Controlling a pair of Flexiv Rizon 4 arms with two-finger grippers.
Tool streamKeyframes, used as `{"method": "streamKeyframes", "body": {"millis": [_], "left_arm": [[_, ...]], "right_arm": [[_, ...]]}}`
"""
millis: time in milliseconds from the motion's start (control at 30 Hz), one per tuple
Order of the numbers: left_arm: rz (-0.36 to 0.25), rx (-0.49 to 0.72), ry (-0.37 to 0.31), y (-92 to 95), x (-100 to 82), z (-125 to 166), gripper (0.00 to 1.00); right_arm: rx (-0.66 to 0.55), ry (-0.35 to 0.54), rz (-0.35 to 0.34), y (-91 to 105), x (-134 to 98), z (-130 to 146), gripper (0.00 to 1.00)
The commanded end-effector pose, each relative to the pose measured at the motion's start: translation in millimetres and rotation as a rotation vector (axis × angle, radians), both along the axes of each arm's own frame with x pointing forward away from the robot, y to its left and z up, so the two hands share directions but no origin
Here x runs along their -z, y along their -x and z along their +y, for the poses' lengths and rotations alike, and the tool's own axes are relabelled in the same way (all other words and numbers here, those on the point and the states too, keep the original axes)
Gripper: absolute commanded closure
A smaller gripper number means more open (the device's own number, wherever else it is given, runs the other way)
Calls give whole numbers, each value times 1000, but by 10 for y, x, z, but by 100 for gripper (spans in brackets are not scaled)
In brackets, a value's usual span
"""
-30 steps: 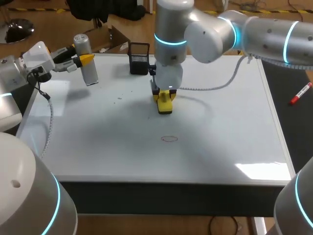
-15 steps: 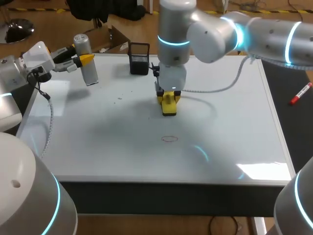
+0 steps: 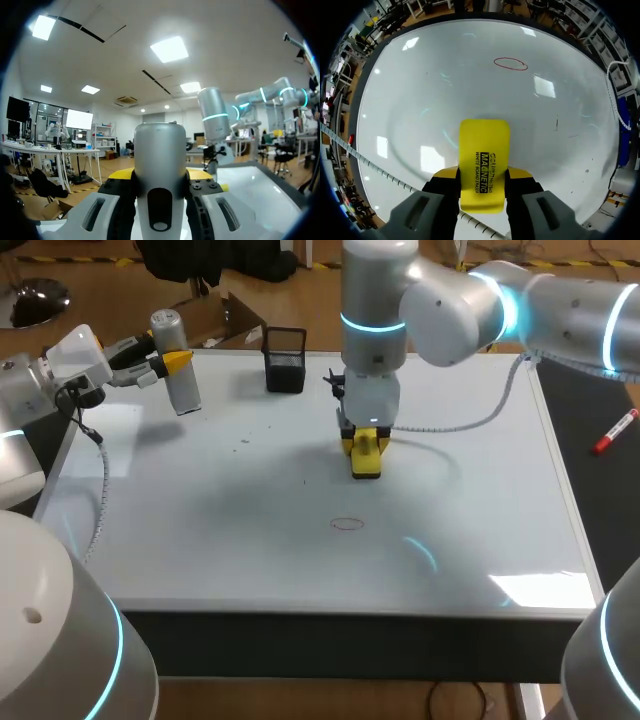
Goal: Pick up the inspection probe, press it on each red-marked spot on the whiteboard one by one, put down the probe, pick up the eraser, and wipe off all the red marks.
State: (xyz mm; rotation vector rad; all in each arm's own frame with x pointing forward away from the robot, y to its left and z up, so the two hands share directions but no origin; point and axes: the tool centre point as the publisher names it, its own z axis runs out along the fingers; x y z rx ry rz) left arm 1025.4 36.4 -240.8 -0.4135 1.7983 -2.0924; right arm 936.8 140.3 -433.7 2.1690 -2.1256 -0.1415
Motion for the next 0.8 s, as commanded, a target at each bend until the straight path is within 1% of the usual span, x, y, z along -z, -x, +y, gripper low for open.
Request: {"method": "streamKeyframes", "body": {"millis": [33,267,367,533,600,800], "left_arm": [[-3,-3,1,6,-6,-2,100],[-3,-3,1,6,-6,-2,100],[-3,-3,1,6,-6,-2,100],[-3,-3,1,6,-6,-2,100],[-3,-3,1,6,-6,-2,100],[-3,-3,1,6,-6,-2,100]], "right_arm": [[10,-5,-26,23,20,-122,100],[26,-23,-110,-46,-603,-249,100],[37,-25,-131,-80,-759,-341,100],[59,-26,-138,-108,-865,-490,100],[71,-24,-137,-116,-874,-557,100],[147,-57,-124,-164,-881,-852,100]]}}
